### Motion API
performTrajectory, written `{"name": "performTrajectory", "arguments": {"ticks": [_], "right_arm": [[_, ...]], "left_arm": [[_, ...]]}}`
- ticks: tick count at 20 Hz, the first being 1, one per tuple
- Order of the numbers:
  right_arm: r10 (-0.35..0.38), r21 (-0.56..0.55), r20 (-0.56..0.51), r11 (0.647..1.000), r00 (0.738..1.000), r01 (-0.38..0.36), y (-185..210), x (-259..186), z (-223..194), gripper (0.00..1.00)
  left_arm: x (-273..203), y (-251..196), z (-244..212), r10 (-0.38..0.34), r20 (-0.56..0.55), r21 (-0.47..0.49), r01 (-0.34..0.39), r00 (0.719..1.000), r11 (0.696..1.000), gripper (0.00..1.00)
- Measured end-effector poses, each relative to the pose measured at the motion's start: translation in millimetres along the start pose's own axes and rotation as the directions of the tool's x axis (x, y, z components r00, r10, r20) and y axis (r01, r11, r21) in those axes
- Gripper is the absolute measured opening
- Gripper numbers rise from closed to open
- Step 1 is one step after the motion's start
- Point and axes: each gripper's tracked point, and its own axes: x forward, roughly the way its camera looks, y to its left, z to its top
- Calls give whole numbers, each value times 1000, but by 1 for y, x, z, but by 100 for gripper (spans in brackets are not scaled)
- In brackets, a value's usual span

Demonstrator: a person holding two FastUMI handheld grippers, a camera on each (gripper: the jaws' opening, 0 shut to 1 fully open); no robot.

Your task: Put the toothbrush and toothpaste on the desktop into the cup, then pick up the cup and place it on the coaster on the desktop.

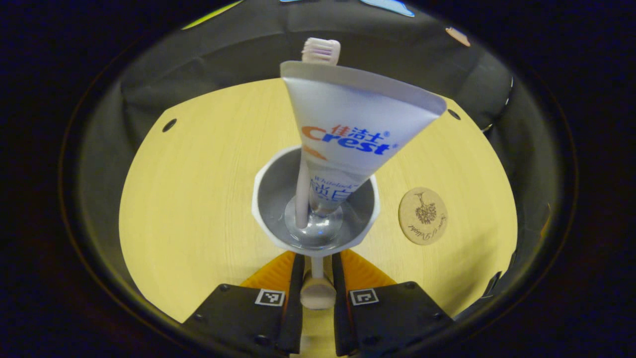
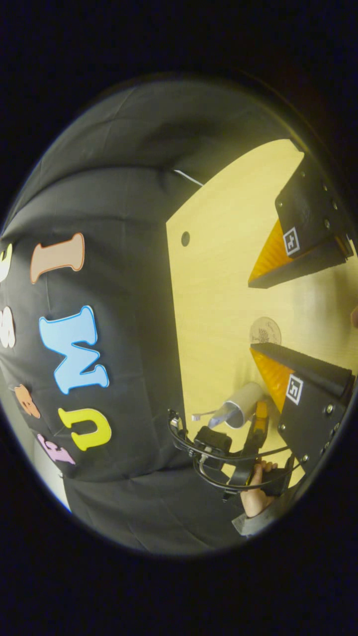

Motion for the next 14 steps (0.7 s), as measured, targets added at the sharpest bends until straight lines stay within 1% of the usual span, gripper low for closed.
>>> {"name": "performTrajectory", "arguments": {"ticks": [3,5,6,7,8,12,13,14], "right_arm": [[-16,1,9,1000,1000,16,-7,-1,3,71],[-25,6,15,1000,1000,25,-12,-1,5,72],[-29,10,17,1000,999,29,-14,-1,6,68],[-32,13,18,999,999,32,-15,-1,6,71],[-35,16,17,999,999,35,-17,-1,6,71],[-40,25,15,999,999,40,-21,-3,4,71],[-40,27,16,999,999,40,-21,-3,3,68],[-41,29,17,999,999,41,-22,-4,3,72]], "left_arm": [[-1,-2,-1,2,18,19,-3,1000,1000,33],[-5,-8,0,-20,17,6,20,1000,1000,33],[-6,-13,-1,-32,20,-2,33,999,999,33],[-8,-17,-1,-43,25,-5,43,999,999,33],[-7,-22,-2,-47,32,-3,47,998,999,33],[-13,-42,5,-62,57,40,59,996,997,33],[-15,-48,7,-68,59,53,65,996,996,33],[-16,-56,8,-78,59,62,74,995,995,32]]}}
